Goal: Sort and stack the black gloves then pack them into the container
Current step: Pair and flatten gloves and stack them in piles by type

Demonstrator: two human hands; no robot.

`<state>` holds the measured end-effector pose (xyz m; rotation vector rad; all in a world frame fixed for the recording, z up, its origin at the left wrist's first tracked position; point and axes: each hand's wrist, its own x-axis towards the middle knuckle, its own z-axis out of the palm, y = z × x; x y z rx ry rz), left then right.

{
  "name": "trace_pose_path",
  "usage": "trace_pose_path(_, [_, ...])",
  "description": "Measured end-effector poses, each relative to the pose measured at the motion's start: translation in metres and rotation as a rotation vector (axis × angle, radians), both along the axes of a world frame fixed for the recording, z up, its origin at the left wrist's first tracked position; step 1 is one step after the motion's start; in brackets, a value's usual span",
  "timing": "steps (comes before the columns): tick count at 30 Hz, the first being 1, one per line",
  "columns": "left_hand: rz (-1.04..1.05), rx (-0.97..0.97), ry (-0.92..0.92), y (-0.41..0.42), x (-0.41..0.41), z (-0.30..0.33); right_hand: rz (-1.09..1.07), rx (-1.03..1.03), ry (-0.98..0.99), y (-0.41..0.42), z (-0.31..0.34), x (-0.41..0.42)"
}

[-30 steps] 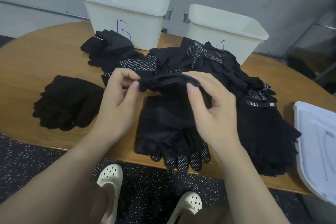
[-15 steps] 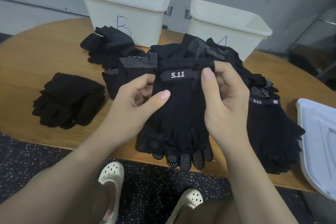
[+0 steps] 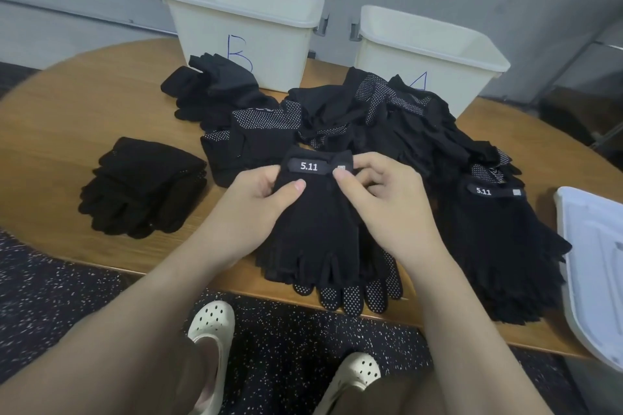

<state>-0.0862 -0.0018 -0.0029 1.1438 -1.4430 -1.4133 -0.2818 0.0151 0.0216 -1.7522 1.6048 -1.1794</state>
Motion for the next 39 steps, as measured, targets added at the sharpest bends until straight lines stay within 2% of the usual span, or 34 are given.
trace_pose_path(5, [0.117, -0.145, -0.376, -0.008, 0.004, -0.010, -0.067, -0.019, 0.122, -0.010, -0.012, -0.004])
trace_pose_path(10, [0.250, -0.209, -0.491, -0.009, 0.003, -0.010, -0.127, 0.009, 0.256, -0.015, -0.020, -0.008])
trace_pose_path(14, [0.303, -0.264, -0.474, -0.014, 0.001, -0.010, -0.131, 0.009, 0.272, -0.017, -0.021, -0.007])
trace_pose_path(28, [0.271, -0.270, -0.536, -0.024, -0.004, -0.012, -0.152, 0.146, 0.301, -0.014, -0.019, -0.004])
trace_pose_path(33, [0.169, -0.265, -0.627, -0.024, -0.002, -0.011, -0.102, 0.249, 0.290, -0.009, -0.018, -0.006])
trace_pose_path(39, [0.195, -0.434, -0.715, -0.021, -0.008, -0.016, -0.071, 0.178, 0.376, -0.004, -0.019, -0.001])
